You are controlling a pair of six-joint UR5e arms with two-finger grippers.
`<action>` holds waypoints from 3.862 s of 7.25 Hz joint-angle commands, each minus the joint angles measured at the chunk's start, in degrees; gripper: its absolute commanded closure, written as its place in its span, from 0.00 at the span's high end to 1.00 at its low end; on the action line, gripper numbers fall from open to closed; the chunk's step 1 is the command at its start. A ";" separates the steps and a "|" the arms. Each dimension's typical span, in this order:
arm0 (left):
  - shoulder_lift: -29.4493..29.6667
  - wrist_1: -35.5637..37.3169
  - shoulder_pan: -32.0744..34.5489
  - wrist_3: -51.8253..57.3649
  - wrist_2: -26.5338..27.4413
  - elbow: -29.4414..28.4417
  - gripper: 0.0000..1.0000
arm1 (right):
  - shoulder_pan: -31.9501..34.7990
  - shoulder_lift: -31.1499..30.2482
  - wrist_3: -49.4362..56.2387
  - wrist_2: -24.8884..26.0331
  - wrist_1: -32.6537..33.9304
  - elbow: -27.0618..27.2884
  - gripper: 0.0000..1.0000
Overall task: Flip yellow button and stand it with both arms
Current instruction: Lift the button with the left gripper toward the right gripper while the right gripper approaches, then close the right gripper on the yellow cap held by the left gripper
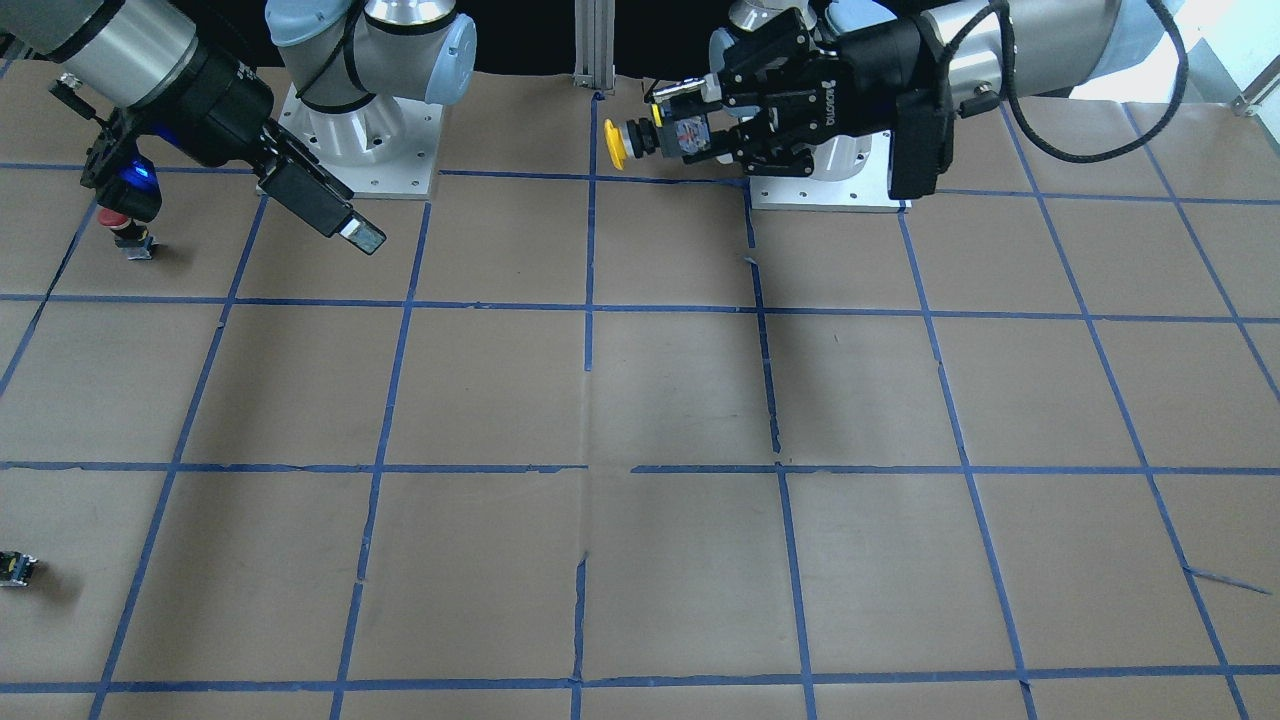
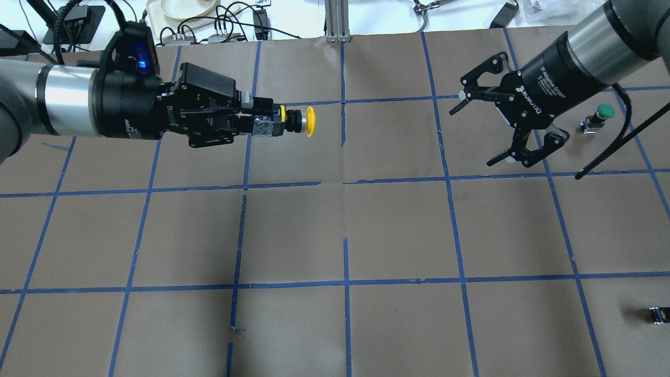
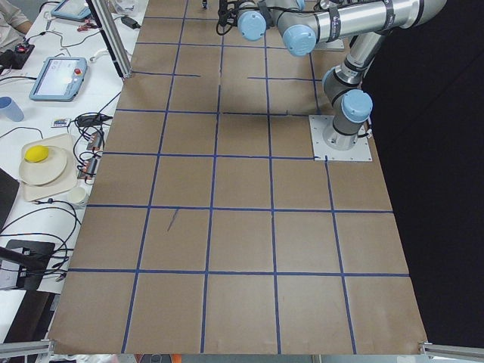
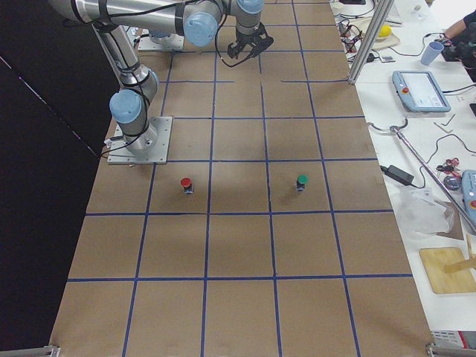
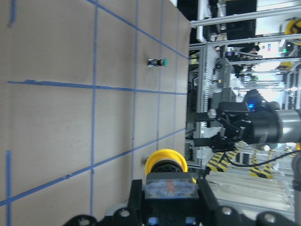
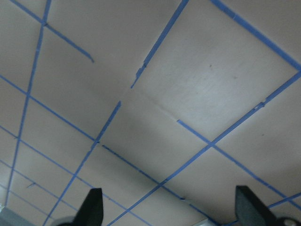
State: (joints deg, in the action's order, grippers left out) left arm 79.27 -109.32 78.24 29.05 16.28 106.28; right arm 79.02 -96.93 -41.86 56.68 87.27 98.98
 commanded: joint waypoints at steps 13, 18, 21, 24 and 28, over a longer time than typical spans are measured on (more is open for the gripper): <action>-0.78 0.33 6.05 -4.17 -12.50 0.60 0.03 | 3.59 -9.86 -15.35 -28.71 2.56 1.48 0.99; -0.61 0.42 6.05 -3.91 -12.59 0.51 0.03 | 3.59 -8.71 -15.53 -29.96 2.03 1.56 0.80; -0.61 0.51 6.05 -3.91 -14.59 0.60 0.04 | 3.77 -8.71 -15.62 -29.96 1.77 2.61 0.74; -0.60 0.51 6.05 -3.82 -14.61 0.60 0.04 | 4.21 -9.06 -18.76 -30.13 3.86 3.59 0.74; -0.61 0.51 6.05 -3.82 -14.61 0.51 0.04 | 4.21 -8.98 -23.26 -32.95 6.85 2.88 0.74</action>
State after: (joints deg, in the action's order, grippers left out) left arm 78.60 -108.81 84.29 25.23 1.67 106.80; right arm 83.23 -105.98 -63.30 24.63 92.73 101.98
